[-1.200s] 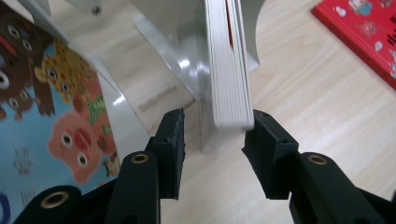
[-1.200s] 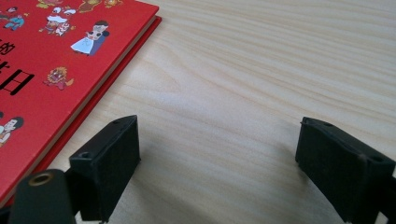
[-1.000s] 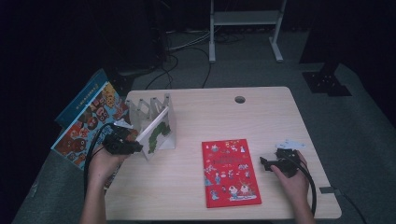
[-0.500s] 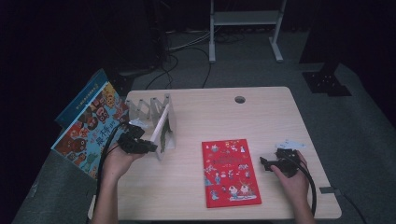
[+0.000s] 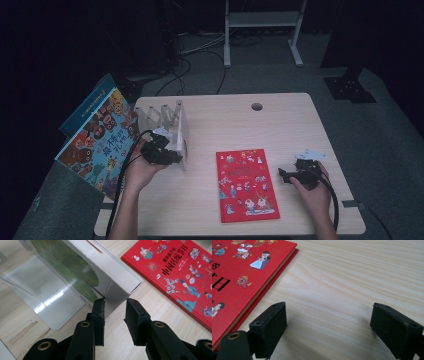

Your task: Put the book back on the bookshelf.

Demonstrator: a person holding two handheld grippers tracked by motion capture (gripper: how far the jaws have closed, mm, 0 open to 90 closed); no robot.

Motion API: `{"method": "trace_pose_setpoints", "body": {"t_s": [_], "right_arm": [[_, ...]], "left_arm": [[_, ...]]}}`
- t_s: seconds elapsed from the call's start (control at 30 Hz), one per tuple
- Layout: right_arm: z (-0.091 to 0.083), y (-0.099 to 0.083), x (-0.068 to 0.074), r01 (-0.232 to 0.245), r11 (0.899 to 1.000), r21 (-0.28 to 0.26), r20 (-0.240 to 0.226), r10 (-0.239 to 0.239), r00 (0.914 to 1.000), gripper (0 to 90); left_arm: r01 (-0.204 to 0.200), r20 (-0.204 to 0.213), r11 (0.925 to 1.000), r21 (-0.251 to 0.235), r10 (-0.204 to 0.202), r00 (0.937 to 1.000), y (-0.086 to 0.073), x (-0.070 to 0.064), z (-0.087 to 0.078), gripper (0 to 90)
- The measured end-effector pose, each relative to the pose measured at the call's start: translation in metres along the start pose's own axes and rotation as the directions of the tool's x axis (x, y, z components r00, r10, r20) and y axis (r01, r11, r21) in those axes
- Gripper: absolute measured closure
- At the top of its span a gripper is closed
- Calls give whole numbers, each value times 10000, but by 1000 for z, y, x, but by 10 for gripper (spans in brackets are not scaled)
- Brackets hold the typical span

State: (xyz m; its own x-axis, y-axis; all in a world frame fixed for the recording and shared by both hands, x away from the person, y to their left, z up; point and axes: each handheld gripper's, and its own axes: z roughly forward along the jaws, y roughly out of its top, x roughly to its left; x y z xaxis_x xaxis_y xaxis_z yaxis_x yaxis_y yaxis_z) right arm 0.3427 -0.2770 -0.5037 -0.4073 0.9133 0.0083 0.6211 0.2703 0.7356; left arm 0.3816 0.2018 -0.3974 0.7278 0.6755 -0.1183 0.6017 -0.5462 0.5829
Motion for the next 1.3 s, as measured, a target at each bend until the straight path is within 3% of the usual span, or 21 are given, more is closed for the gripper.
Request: {"method": "trace_pose_setpoints", "body": {"t_s": [0.13, 0.17, 0.5, 0.7, 0.9, 1.0, 1.17, 1.3], "right_arm": [[0, 0, 0, 0, 10000, -2, -2, 0, 10000, 126], [0, 0, 0, 0, 10000, -4, 6, 0, 10000, 125], [0, 0, 3, -217, 9998, 31, 209, 216, 9995, 115], [-4, 2, 4, -251, 9994, 251, 203, 246, 9995, 200], [-8, 3, 9, -208, 9993, 305, -115, 211, 9997, 211], [-12, 8, 16, -103, 9998, 169, -316, 108, 9994, 205], [-14, 14, 23, 70, 10000, 10, -555, -69, 9984, 199], [-11, 19, 30, 219, 9998, 19, -783, -217, 9967, 194]], "left_arm": [[-180, -191, 9998, 42, 181, 9997, -5, -1, 2, 653], [-280, -254, 9996, -12, 279, 9993, -7, -2, 1, 594], [-765, -176, 9957, -513, 757, 9970, -25, -14, -6, 450], [-1009, -30, 9939, -435, 1009, 9949, -34, -26, -1, 386], [-1628, 272, 9865, -148, 1632, 9862, -38, -41, 10, 344], [-1995, 435, 9799, -6, 1993, 9790, -38, -52, 22, 303], [-2136, 621, 9769, -99, 2138, 9749, -36, -62, 34, 257], [-2515, 724, 9678, -65, 2513, 9652, -33, -71, 48, 198]]}}
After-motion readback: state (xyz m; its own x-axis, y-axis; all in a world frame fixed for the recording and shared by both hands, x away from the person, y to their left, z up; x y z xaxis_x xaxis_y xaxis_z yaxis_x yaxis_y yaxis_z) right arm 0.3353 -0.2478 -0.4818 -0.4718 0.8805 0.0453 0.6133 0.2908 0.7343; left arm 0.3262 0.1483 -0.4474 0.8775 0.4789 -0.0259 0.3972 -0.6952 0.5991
